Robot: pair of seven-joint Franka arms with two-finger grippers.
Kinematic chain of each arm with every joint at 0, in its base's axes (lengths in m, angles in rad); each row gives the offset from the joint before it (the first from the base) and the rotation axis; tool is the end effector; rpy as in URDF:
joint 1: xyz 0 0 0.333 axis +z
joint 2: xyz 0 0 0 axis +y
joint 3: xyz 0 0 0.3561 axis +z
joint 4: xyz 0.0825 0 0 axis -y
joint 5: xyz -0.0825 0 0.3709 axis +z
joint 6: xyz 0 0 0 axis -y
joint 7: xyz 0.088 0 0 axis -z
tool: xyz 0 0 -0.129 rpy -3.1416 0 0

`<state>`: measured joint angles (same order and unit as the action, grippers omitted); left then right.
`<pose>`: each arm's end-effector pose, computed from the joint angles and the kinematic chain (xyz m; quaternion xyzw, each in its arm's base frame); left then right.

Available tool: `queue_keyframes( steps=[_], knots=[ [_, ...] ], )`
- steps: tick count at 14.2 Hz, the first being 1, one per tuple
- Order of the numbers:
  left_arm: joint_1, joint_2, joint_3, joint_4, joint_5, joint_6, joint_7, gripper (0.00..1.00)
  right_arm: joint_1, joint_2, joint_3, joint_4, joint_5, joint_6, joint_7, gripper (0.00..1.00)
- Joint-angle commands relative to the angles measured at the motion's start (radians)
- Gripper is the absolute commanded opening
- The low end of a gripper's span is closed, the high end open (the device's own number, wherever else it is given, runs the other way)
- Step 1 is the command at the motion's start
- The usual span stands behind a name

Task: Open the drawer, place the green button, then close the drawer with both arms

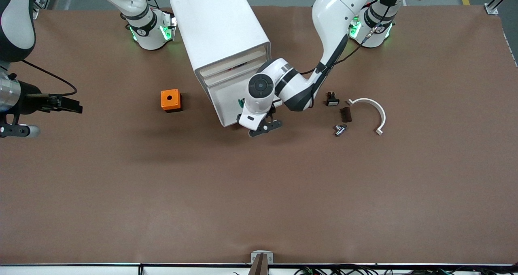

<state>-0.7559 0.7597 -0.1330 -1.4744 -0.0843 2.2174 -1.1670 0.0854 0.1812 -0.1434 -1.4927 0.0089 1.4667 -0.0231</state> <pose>0.4740 -0.5612 0.2447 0.9803 0.1810 -0.0709 0.0359 0.5814 -0.0251 0.5689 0.9945 -0.0175 -0.1027 0.0043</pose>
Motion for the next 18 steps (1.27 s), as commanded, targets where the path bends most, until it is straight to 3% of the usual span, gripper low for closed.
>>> queue_keyframes(
  steps=[1, 9, 18],
  knots=[
    [-0.003, -0.030, -0.025, -0.037, 0.011, 0.002, -0.042, 1.00, -0.036, -0.016, 0.021, 0.044, -0.030, -0.034, -0.024, 1.00],
    [-0.003, -0.026, -0.100, -0.064, -0.093, -0.012, -0.140, 1.00, -0.046, -0.003, 0.024, 0.100, -0.024, -0.052, -0.021, 1.00],
    [-0.005, -0.017, -0.120, -0.089, -0.288, -0.012, -0.134, 1.00, -0.044, -0.019, 0.025, 0.154, -0.015, -0.065, -0.009, 1.00]
  ],
)
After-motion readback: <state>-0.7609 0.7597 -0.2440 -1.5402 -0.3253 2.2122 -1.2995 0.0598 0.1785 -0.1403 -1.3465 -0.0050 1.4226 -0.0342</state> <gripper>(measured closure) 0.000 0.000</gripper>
